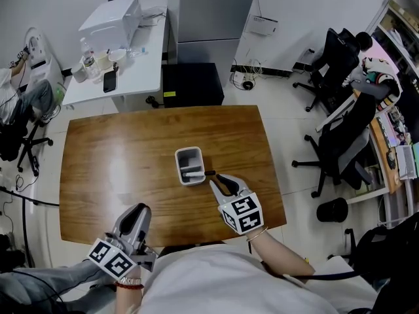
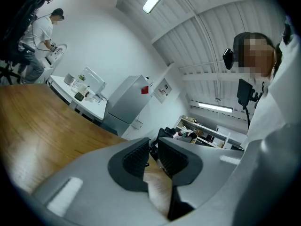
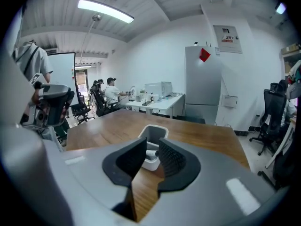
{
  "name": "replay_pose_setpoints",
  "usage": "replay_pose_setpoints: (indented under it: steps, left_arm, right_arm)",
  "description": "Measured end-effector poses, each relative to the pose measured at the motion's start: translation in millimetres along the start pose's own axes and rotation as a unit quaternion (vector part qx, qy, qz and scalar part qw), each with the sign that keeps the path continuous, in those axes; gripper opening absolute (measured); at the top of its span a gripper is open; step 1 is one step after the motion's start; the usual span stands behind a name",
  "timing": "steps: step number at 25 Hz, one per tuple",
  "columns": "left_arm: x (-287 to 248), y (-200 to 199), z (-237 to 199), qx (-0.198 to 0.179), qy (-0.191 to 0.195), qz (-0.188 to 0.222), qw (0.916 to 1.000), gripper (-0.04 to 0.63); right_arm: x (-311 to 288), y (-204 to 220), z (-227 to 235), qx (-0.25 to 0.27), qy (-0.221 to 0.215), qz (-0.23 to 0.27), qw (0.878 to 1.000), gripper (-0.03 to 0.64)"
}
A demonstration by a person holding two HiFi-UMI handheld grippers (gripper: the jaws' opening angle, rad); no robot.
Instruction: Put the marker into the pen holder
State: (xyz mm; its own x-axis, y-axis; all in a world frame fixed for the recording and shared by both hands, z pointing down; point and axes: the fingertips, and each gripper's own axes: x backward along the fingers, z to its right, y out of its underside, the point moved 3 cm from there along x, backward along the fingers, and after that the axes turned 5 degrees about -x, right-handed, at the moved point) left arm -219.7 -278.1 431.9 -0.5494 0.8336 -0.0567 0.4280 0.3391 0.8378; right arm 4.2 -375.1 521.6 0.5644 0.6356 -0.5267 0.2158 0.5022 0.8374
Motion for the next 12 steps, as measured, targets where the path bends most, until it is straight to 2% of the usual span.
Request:
replay_pose_setpoints:
  steps: [6, 12]
  left_arm:
    - [-1, -1, 1, 0.001, 0.017, 0.0, 0.9999, 0.064]
    - [6, 0, 1, -0.009, 0.047, -0.011, 0.9988, 0.064]
  right_arm:
    - [14, -5, 4, -0.017, 0.023, 0.017, 0.999, 0.058]
    - [40, 0, -11, -0.044, 0.038, 0.035, 0.998, 0.052]
